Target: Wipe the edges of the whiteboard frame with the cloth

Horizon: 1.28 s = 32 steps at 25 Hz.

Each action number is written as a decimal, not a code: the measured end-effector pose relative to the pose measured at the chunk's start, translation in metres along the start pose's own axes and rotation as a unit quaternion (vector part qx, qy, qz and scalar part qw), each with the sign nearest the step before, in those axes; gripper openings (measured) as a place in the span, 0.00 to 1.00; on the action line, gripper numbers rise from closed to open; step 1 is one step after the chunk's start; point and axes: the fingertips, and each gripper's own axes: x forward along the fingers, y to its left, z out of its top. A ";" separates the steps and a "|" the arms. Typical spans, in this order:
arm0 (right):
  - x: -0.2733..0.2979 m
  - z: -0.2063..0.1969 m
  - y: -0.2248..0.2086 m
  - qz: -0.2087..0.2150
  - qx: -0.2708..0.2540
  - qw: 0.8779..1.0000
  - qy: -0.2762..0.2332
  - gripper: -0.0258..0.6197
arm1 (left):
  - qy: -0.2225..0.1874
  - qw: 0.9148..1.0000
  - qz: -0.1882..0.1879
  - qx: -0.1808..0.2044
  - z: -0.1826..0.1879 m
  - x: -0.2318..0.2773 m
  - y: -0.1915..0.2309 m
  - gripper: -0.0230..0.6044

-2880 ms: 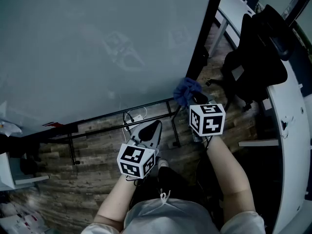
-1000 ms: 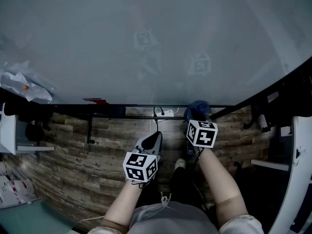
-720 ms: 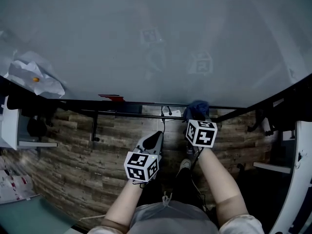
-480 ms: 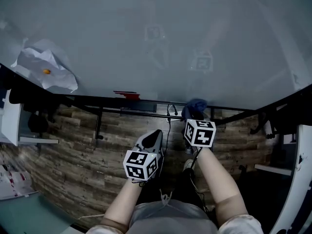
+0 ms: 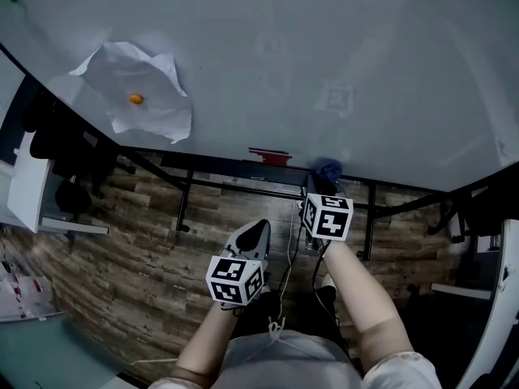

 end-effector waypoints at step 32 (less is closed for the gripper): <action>0.077 -0.007 0.197 0.034 -0.029 0.998 0.032 0.13 | -0.049 0.995 0.080 -0.031 0.038 -0.114 0.186 0.07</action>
